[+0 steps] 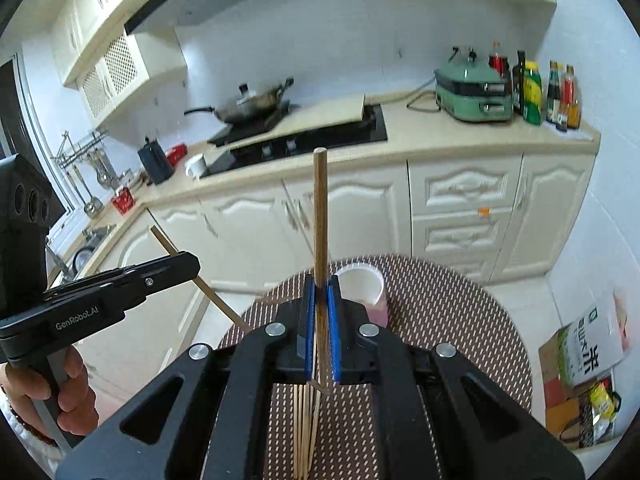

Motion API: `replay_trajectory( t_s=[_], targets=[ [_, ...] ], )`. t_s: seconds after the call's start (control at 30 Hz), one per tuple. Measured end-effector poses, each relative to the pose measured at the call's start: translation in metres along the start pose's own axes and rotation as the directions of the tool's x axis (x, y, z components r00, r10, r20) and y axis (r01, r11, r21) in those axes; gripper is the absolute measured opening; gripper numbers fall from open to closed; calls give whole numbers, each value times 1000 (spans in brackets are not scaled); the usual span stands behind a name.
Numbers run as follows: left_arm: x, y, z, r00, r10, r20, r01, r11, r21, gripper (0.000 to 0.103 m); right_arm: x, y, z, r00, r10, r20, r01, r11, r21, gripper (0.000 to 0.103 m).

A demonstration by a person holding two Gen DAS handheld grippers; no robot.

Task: Organize utensils
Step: 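Lift both chopsticks upright and carry them above the pink cup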

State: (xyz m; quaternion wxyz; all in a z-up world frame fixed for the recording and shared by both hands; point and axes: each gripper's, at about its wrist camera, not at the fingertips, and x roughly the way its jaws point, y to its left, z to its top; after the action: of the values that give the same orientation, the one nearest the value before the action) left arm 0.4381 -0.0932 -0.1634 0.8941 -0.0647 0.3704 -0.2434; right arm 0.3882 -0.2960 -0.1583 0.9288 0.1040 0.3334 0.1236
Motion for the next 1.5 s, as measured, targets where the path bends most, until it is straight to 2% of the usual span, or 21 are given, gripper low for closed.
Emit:
replay_trajectory(
  t_s=[0.33,0.53,0.77,0.97,1.33,1.5],
  targets=[
    [22,-2,58,993,51,108,-47,998,-40,5,14,-27,53,997,6,80,-4,1000,-30,5],
    [49,12,78,988,103,113,-94,992,-83,5,44,-41,70,997,14,78,-11,999,-42,5],
    [89,26,74,986,158,52,-153,984,-87,5,90,-49,61,1000,7,-1,-7,997,-82,5],
    [117,41,58,984,177,-32,-180,978,-101,6,120,-59,39,994,22,-106,-27,999,-46,5],
    [148,48,35,972,179,-153,-195,976,-93,6,143,-62,20,975,42,-216,-40,999,10,5],
    [148,50,33,969,182,-167,-200,975,-101,6,148,-65,12,967,39,-251,-32,999,30,6]
  ],
)
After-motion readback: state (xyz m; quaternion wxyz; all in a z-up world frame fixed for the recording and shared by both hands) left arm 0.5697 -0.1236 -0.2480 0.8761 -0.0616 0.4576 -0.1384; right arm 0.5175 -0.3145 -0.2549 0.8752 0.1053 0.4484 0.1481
